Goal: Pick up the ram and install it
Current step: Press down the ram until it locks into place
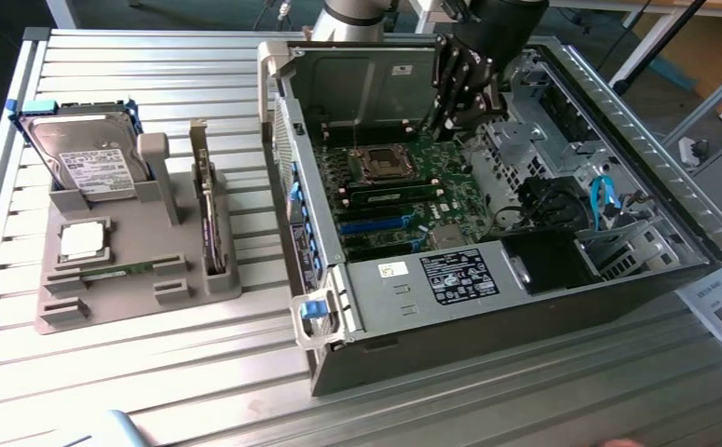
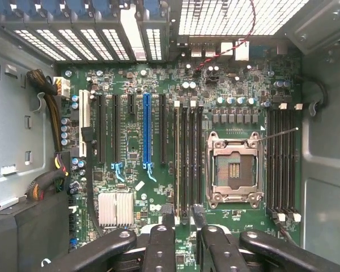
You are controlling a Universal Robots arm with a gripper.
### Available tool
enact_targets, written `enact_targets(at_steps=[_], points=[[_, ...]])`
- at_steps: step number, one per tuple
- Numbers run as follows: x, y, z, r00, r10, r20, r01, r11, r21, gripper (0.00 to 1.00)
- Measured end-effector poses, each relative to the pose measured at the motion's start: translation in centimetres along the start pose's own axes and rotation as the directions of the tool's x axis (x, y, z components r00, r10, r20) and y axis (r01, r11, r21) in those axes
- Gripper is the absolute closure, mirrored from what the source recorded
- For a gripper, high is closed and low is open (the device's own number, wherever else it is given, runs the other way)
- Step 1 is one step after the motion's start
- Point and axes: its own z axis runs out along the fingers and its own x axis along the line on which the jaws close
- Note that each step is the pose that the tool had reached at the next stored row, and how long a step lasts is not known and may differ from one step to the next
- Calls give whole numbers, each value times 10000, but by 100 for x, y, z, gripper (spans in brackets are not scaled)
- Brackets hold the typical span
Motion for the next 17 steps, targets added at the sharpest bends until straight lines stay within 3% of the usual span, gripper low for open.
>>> enact_targets(at_steps=[9, 10, 12, 17], points=[[0, 0, 0, 10000, 0, 0, 0, 10000, -1, 75], [0, 0, 0, 10000, 0, 0, 0, 10000, -1, 76], [0, 0, 0, 10000, 0, 0, 0, 10000, 0, 89], [0, 0, 0, 10000, 0, 0, 0, 10000, 0, 89]])
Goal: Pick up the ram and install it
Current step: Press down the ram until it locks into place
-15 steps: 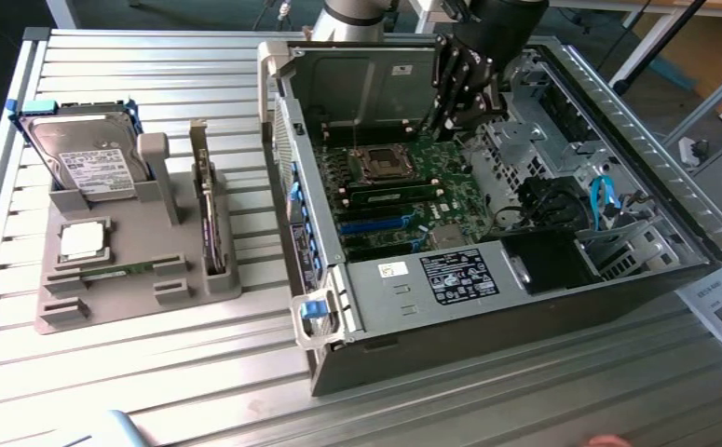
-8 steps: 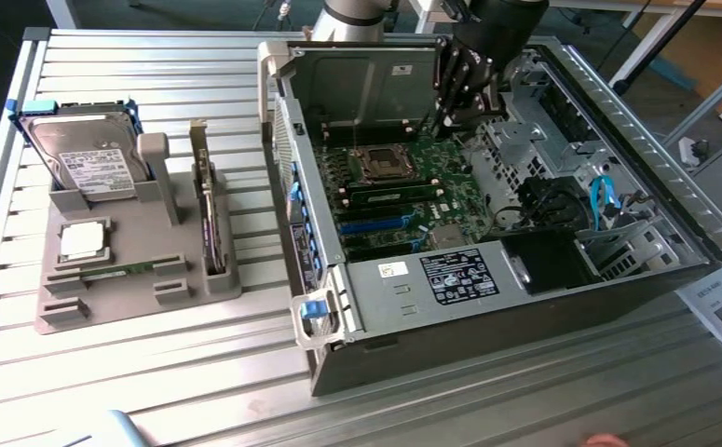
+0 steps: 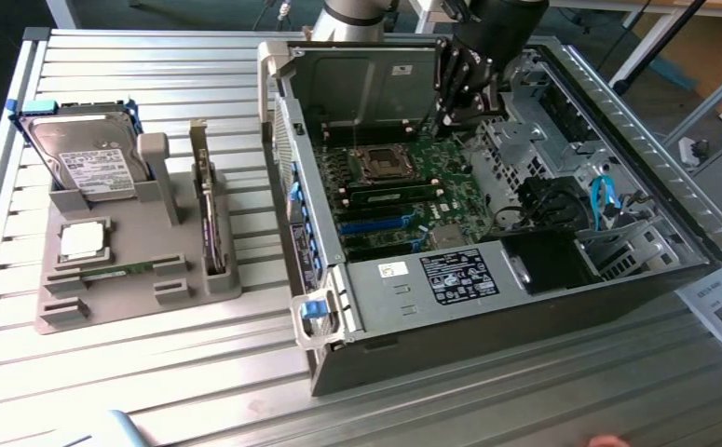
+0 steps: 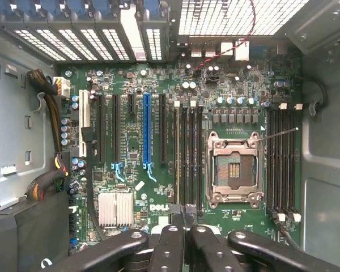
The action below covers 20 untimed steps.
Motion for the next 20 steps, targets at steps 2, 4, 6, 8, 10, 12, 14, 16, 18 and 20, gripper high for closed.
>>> enact_targets(at_steps=[2, 4, 6, 8, 10, 12, 14, 16, 18, 20], points=[[0, 0, 0, 10000, 0, 0, 0, 10000, 0, 89], [0, 0, 0, 10000, 0, 0, 0, 10000, 0, 89], [0, -17, 0, 10000, -1, 0, 1, 10000, 0, 89], [-1, -68, -2, 10000, 0, 1, 0, 10000, 0, 89], [-1, -138, -5, 10000, 0, -1, 0, 10000, -1, 89], [-1, -198, -6, 10000, 0, 0, 0, 10000, -1, 89], [-2, -250, -8, 10000, 0, -1, 0, 10000, -1, 89], [-2, -297, -9, 10000, 0, 0, 0, 10000, 0, 89], [-2, -331, -10, 10000, 0, 0, 0, 10000, 0, 89], [-1, -331, -7, 10000, 0, -1, 0, 10000, -1, 89]])
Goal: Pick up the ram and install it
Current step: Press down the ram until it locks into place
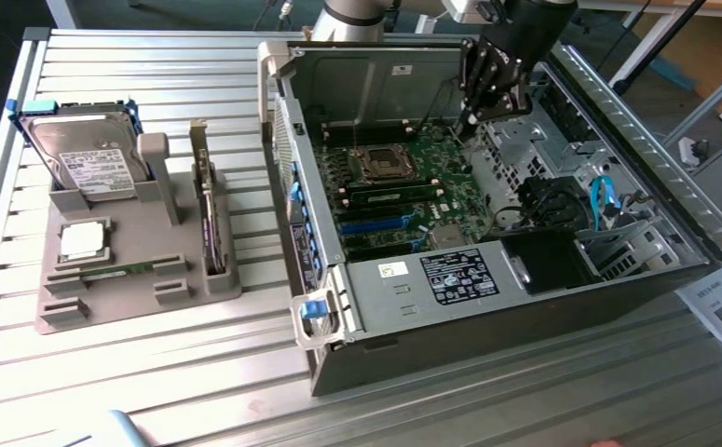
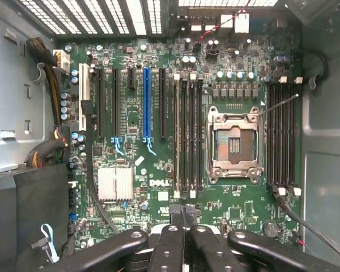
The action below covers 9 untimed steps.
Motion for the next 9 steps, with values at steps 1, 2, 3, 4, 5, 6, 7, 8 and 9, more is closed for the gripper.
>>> enact_targets(at_steps=[1, 2, 3, 4, 5, 6, 7, 8, 9], points=[[0, 0, 10, 10000, 0, 2, 0, 10000, 0, 89], [0, -1, 23, 10000, 0, 0, 0, 10000, 0, 89], [0, -1, 39, 10000, 0, 1, 0, 10000, 0, 89], [0, -2, 61, 10000, 0, 0, 0, 10000, 0, 89], [0, -2, 70, 10000, -1, 0, 1, 10000, 0, 89], [0, -3, 81, 10000, -1, 0, 1, 10000, 0, 89], [0, -3, 93, 10000, 0, 0, 0, 10000, 0, 89], [0, -3, 102, 10000, -1, 0, 1, 10000, 0, 89], [0, -4, 113, 10000, -1, 1, 1, 10000, 0, 89]])
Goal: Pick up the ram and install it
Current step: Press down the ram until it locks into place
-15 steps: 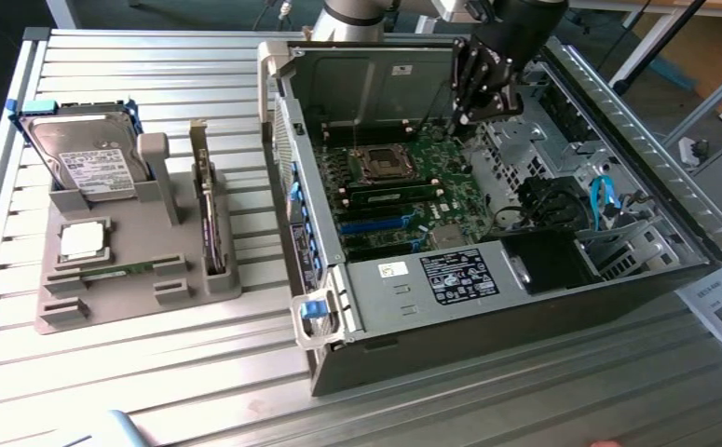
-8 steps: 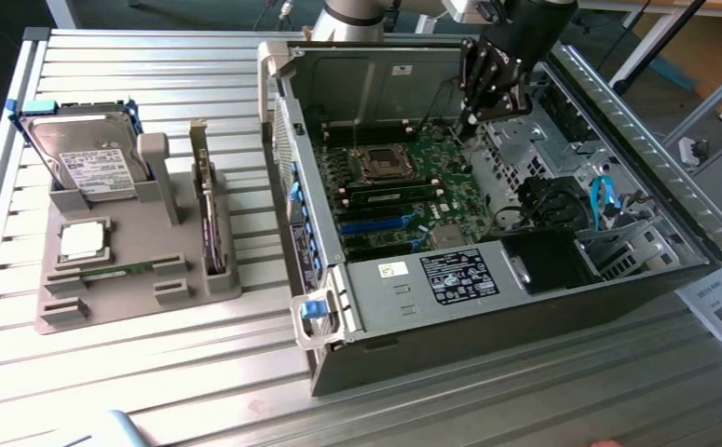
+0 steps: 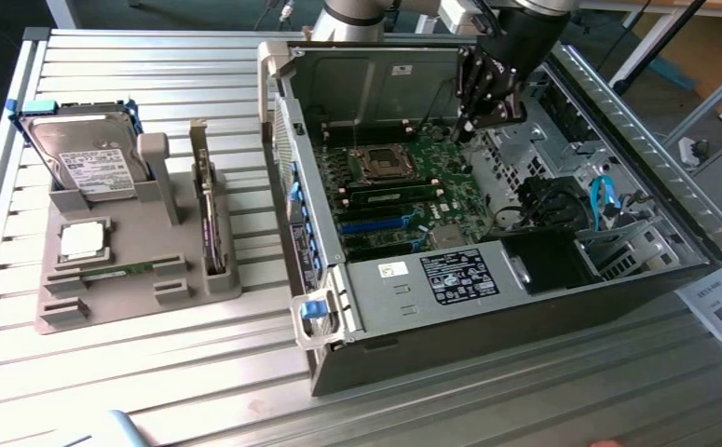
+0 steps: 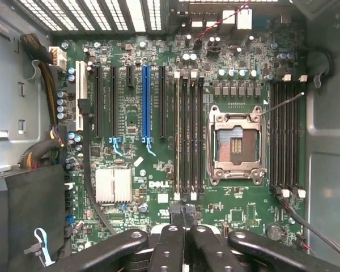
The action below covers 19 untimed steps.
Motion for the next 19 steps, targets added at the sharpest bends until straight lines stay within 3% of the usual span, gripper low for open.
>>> enact_targets(at_steps=[19], points=[[1, -7, 233, 10000, 0, 0, 0, 10000, 0, 89]])
